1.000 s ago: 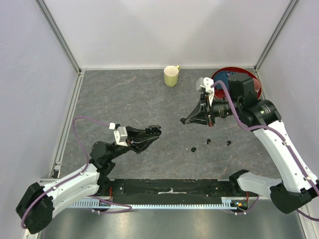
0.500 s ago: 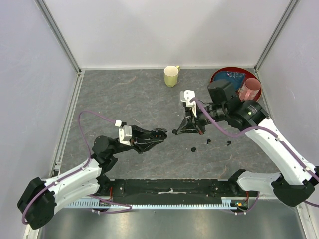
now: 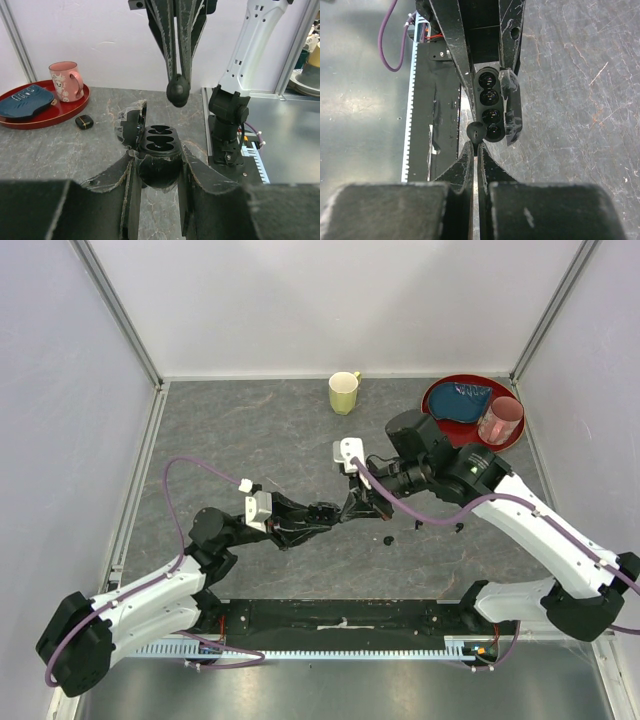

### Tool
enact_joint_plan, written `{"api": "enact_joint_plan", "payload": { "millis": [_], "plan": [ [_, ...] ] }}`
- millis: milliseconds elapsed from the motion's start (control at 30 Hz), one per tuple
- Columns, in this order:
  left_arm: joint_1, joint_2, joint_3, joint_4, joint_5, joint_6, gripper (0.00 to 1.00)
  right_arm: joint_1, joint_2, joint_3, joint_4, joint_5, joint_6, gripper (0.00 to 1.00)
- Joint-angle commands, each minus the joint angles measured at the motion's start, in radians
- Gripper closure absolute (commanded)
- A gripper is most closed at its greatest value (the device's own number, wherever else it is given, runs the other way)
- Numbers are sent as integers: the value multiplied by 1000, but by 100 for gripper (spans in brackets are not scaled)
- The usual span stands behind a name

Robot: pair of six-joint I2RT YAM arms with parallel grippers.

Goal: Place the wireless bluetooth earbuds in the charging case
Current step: Place the earbud in the charging case.

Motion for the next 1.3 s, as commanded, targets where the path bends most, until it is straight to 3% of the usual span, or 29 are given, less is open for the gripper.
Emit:
{"api": "enact_joint_plan", "payload": {
  "millis": [0, 967, 1067, 1267],
  "plan": [
    [2, 4, 46, 19, 37, 31, 98, 30, 21, 45, 33, 48, -18, 98],
    [3, 4, 43, 36, 51, 24, 98, 85, 89, 46, 12, 148, -24, 98],
    [3, 1, 36, 44, 23, 30, 98, 92, 98, 49, -5, 178, -20, 95],
    [2, 1, 23, 59, -6, 28, 98, 96, 89, 51, -8, 201, -14, 79]
  ]
}}
